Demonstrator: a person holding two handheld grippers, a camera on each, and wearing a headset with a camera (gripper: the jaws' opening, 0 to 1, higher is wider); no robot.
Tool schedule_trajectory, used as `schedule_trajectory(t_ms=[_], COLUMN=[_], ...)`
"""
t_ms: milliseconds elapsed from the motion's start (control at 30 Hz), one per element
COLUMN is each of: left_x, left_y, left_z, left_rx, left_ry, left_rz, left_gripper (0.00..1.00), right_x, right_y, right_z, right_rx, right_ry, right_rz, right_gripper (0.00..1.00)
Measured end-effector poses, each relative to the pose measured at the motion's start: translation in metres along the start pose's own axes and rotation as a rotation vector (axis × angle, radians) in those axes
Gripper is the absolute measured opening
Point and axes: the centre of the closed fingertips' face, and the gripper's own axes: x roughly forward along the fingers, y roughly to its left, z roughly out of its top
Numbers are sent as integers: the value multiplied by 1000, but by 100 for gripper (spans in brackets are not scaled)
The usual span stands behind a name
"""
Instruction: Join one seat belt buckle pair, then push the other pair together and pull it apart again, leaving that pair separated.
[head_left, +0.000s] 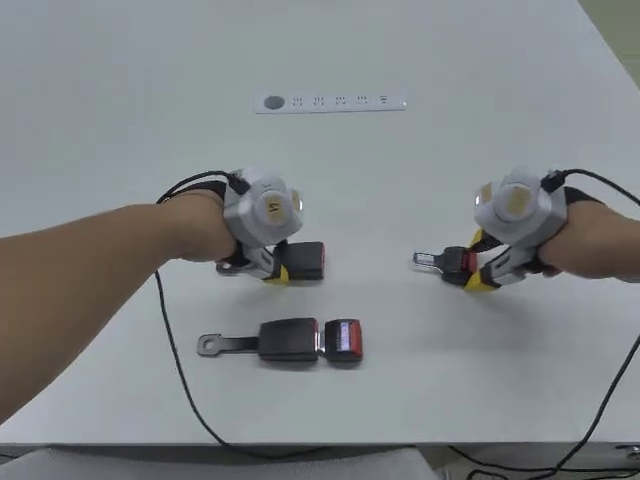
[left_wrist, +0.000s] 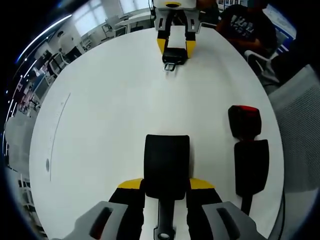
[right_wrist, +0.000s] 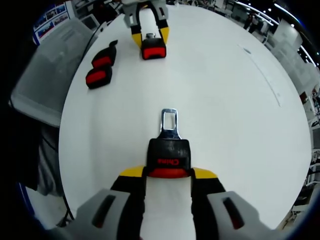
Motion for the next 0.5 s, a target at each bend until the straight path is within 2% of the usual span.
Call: schedule_trajectory(t_ms=[200, 300, 367, 433, 500], left_x=[-1, -1, -3, -3, -8], left_y=[1, 2, 0, 1, 8], left_z=[0, -2, -1, -3, -4], left_rx=[-29, -69, -64, -66, -66], left_ry=[15, 21, 6, -2, -30], left_rz=[33, 64, 70, 78, 118], left_gripper=[32, 33, 37, 46, 52], right_x=[0, -1, -1, -2, -3], right_y=[-2, -4, -6, -10, -12], right_z=[0, 0, -1, -2, -3], right_rx=[0, 18, 59, 73, 96], right_ry=[6, 8, 9, 9, -16], right_rz=[-12, -35, -49, -74, -102], right_gripper=[38, 40, 42, 45, 50])
